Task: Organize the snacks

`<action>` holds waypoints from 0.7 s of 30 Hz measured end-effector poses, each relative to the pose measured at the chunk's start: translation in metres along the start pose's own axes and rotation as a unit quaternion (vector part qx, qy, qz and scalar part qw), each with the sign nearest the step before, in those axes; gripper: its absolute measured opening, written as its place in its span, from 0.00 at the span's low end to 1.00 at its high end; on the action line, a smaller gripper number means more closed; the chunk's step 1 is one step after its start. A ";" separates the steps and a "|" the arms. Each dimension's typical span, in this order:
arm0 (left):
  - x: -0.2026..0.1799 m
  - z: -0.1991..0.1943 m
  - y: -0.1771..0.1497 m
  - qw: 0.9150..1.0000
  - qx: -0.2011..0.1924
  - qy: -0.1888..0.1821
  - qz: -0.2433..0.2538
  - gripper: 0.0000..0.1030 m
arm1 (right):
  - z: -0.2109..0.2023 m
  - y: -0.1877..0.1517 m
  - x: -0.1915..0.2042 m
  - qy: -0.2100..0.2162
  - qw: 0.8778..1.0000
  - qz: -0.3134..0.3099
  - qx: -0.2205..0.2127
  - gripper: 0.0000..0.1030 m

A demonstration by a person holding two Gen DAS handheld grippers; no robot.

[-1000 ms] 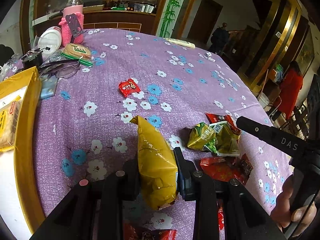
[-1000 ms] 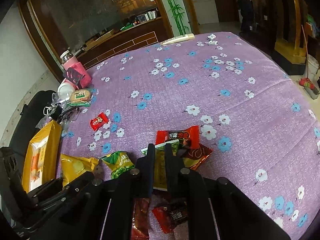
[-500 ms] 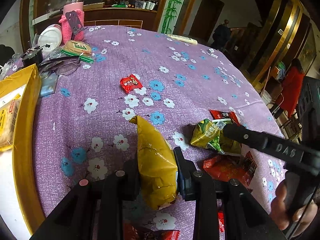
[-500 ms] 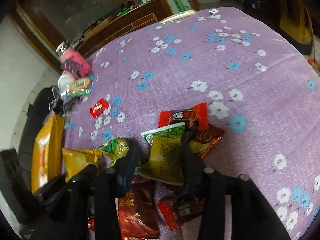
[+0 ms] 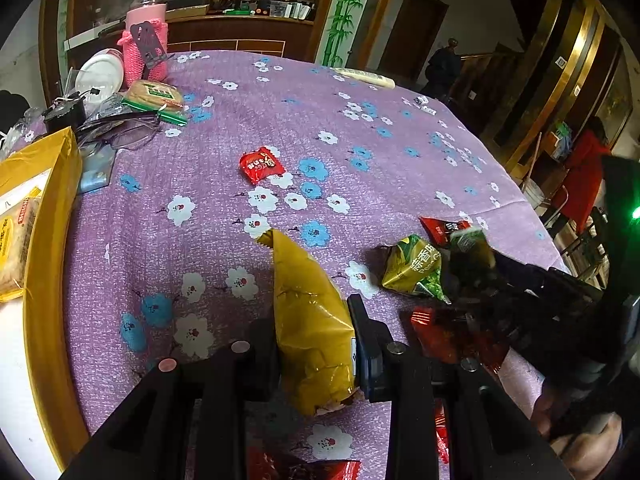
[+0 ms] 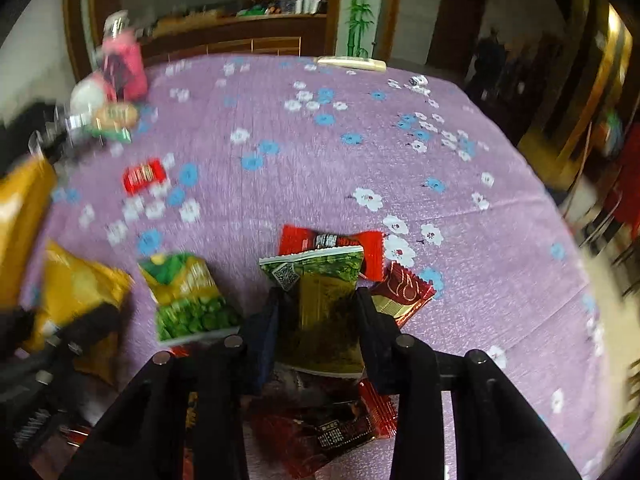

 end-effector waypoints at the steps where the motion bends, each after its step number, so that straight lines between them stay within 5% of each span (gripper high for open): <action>1: 0.000 0.000 0.000 1.000 -0.001 -0.001 0.000 0.29 | -0.006 0.003 -0.002 0.005 1.000 0.006 -0.012 0.33; 21: -0.005 -0.010 0.004 1.000 -0.021 -0.010 0.007 0.29 | -0.037 0.015 0.018 0.061 0.996 0.000 -0.065 0.33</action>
Point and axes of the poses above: each gripper's, at about its wrist camera, not at the fingertips, and z roughly the way its jaws point, x to its left, y to its top, the point moved 10 cm from there along z, roughly the way its jaws point, and after that the axes turned 10 degrees about x, right-handed, at the moved point
